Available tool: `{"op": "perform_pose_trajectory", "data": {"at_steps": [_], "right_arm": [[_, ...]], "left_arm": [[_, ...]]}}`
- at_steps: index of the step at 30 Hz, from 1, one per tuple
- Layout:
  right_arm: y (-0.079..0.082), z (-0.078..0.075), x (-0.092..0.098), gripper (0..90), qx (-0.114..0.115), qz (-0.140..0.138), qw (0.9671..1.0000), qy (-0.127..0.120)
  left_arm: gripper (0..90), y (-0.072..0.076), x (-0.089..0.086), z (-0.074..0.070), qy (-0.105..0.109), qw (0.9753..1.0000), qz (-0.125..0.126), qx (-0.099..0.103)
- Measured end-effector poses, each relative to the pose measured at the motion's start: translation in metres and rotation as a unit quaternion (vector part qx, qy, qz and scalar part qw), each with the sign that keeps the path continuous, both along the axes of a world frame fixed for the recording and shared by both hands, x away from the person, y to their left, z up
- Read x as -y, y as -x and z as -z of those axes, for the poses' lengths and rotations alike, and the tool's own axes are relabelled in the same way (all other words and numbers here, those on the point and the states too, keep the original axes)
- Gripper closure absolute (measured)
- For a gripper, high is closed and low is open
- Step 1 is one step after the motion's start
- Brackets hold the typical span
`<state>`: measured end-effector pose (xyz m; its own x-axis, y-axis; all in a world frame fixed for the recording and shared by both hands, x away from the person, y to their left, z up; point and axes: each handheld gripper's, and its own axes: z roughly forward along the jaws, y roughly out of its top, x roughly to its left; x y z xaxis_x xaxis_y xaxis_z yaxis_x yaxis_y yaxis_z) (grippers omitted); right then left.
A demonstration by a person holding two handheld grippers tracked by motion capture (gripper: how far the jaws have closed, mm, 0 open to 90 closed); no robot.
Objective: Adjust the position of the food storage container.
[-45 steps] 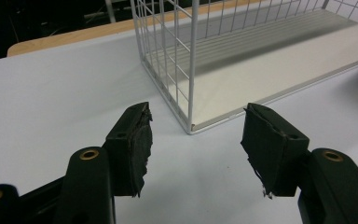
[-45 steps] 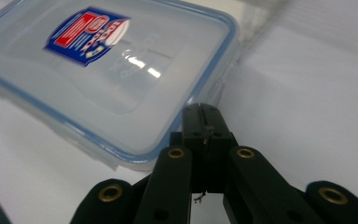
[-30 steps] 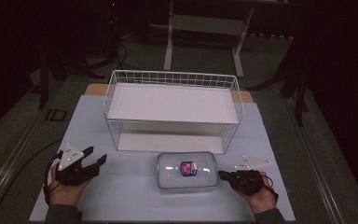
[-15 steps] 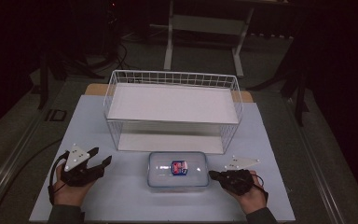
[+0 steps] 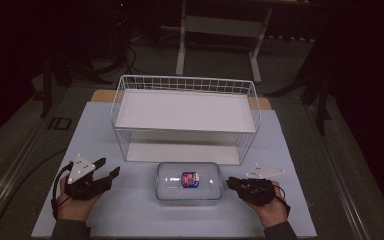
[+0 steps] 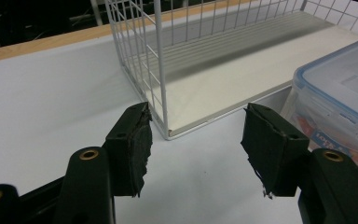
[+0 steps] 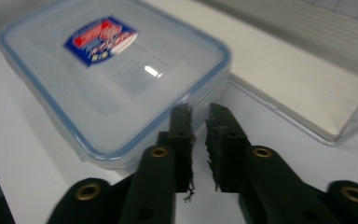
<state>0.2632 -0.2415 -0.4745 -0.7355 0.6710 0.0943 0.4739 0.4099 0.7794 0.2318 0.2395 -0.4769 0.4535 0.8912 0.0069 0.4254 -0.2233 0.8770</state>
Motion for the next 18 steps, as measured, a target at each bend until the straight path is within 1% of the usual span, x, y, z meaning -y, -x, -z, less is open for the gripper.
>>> {"op": "perform_pose_trajectory", "data": {"at_steps": [1, 2, 3, 4, 5, 6, 7, 9, 11, 14, 16, 17, 18], "right_arm": [[0.0, 0.0, 0.0, 76.0, 0.0, 0.0, 1.0, 0.0], [0.0, -0.001, 0.004, 70.7, -0.003, 0.005, 0.9998, -0.016], [0.001, -0.001, 0.004, 68.5, -0.002, 0.005, 0.9997, -0.022], [0.001, -0.001, 0.004, 64.5, -0.002, 0.006, 0.9997, -0.025], [0.001, -0.001, 0.003, 62.4, -0.002, 0.009, 0.9996, -0.027], [0.0, -0.001, 0.002, 61.2, -0.003, 0.008, 0.9996, -0.028], [0.0, 0.0, 0.001, 59.2, -0.006, 0.008, 0.9995, -0.03], [0.0, 0.0, -0.002, 54.8, -0.012, 0.005, 0.9994, -0.033], [0.0, 0.0, -0.003, 53.9, -0.015, 0.002, 0.9992, -0.037], [0.0, 0.0, -0.005, 51.0, -0.022, 0.003, 0.9987, -0.046], [-0.001, 0.002, -0.005, 48.5, -0.028, 0.006, 0.9982, -0.053], [-0.001, 0.002, -0.005, 48.5, -0.028, 0.006, 0.9982, -0.053], [-0.001, 0.002, -0.004, 47.0, -0.032, 0.01, 0.9976, -0.06]], "left_arm": [[41.6, 0.0, 0.0, 0.0, 0.0, 1.0, 0.0, 0.0], [41.6, 0.0, 0.001, 0.0, 0.002, 1.0, 0.0, 0.002], [41.6, 0.0, 0.001, -0.001, 0.0, 1.0, 0.001, 0.003], [41.6, 0.001, 0.002, -0.001, -0.002, 1.0, 0.0, 0.004], [41.6, 0.001, 0.002, -0.001, -0.002, 1.0, 0.0, 0.004], [41.6, 0.002, 0.005, -0.002, -0.011, 0.9999, -0.002, 0.007], [41.6, 0.002, 0.006, -0.002, -0.013, 0.9999, 0.001, 0.008], [41.5, 0.003, 0.01, -0.003, -0.01, 0.9999, 0.006, 0.008], [41.3, 0.003, 0.012, -0.004, -0.009, 0.9999, 0.01, 0.009], [41.2, 0.005, 0.02, -0.006, -0.008, 0.9997, 0.02, 0.012], [41.0, 0.004, 0.026, -0.006, -0.006, 0.9994, 0.031, 0.011], [41.0, 0.004, 0.026, -0.006, -0.006, 0.9994, 0.031, 0.011], [40.9, 0.004, 0.028, -0.006, -0.003, 0.9994, 0.035, 0.008]]}}
